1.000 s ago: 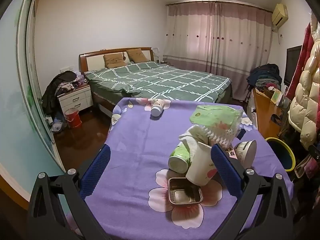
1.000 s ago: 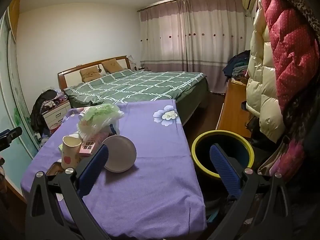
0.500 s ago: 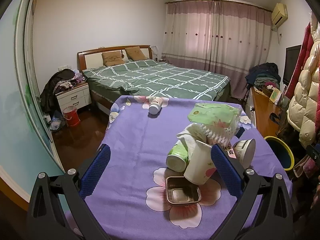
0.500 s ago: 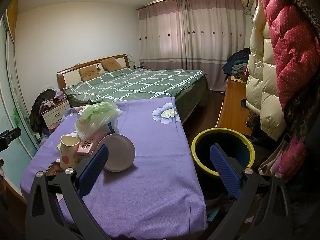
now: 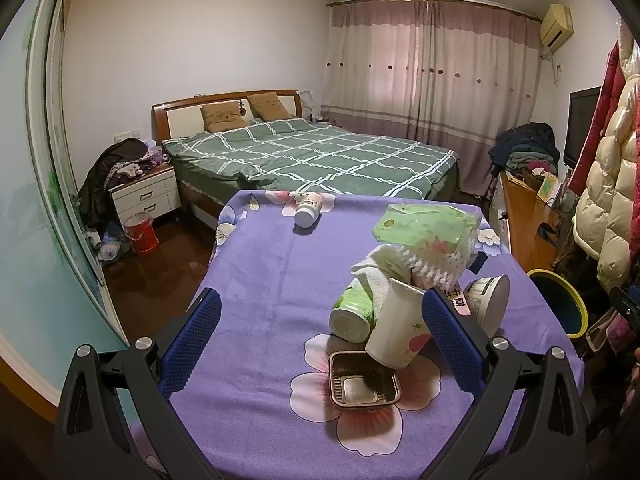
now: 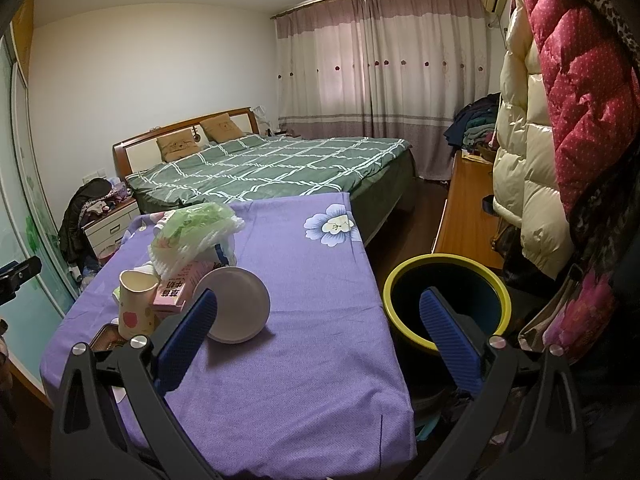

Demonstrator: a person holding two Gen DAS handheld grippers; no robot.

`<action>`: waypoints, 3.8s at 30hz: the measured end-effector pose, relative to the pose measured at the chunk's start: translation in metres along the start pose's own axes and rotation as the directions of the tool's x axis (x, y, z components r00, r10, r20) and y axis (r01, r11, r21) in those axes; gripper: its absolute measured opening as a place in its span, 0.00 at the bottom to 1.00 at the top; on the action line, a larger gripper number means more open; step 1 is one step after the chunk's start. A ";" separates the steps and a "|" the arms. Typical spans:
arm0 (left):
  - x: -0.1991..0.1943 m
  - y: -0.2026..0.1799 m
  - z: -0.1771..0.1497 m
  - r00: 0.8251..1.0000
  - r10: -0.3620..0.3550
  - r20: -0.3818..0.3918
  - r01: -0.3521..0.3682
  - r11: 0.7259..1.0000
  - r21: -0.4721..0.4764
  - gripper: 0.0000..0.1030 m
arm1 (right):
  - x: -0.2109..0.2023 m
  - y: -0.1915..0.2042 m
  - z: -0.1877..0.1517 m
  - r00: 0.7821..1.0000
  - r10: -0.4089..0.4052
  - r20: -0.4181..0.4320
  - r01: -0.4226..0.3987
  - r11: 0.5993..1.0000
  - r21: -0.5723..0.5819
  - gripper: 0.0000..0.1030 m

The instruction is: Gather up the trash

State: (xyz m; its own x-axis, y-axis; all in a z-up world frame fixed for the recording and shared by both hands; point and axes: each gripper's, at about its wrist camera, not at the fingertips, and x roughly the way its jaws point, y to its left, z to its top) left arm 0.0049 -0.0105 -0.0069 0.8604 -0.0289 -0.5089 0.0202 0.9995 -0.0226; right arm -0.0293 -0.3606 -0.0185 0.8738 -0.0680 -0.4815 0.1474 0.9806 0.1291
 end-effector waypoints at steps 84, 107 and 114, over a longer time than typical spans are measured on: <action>0.075 0.014 0.015 0.994 0.020 -0.104 -0.016 0.999 0.036 0.96 | 0.202 0.124 0.082 0.951 0.221 -0.217 -0.249 0.962 -0.114 0.78; 0.104 0.013 0.011 0.993 0.010 -0.122 -0.005 0.999 0.035 0.96 | 0.185 0.122 0.089 0.944 0.282 -0.172 -0.302 0.948 -0.103 0.00; 0.100 0.013 0.009 0.993 0.009 -0.122 -0.005 0.999 0.033 0.96 | 0.176 0.121 0.094 0.931 0.322 -0.175 -0.342 0.935 -0.100 0.07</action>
State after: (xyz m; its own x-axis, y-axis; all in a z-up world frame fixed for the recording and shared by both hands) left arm 0.0959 0.0001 -0.0505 0.7922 -0.0206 -0.6100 0.0324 0.9994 0.0084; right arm 0.1864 -0.2709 -0.0063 0.7793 0.2843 -0.5585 -0.2070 0.9579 0.1988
